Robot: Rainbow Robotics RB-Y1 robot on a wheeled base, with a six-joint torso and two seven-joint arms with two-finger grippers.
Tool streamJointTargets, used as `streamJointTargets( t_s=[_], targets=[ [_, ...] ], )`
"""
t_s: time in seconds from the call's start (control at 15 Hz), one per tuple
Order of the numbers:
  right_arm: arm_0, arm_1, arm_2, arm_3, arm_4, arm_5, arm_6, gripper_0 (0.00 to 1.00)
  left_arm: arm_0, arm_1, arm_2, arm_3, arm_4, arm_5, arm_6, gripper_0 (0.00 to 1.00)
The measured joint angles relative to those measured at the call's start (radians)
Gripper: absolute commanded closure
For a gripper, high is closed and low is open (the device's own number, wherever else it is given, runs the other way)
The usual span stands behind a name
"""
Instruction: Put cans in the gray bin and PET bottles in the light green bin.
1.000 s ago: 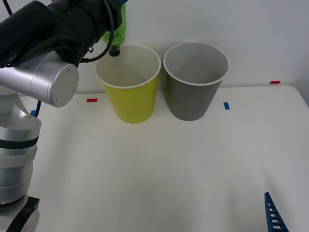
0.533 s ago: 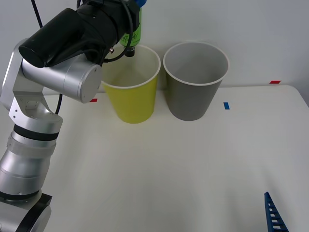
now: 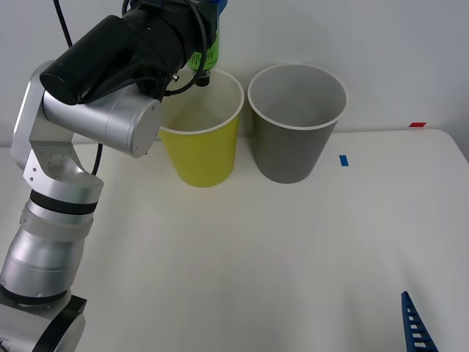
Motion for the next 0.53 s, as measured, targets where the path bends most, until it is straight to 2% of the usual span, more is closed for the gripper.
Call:
streamJointTargets(
  t_s=[0.53],
  targets=[
    [0.0, 0.0, 0.0, 0.0, 0.0, 0.0, 0.0, 0.0, 0.0, 0.021, -0.002, 0.004, 0.003, 0.003, 0.004, 0.0]
  ],
)
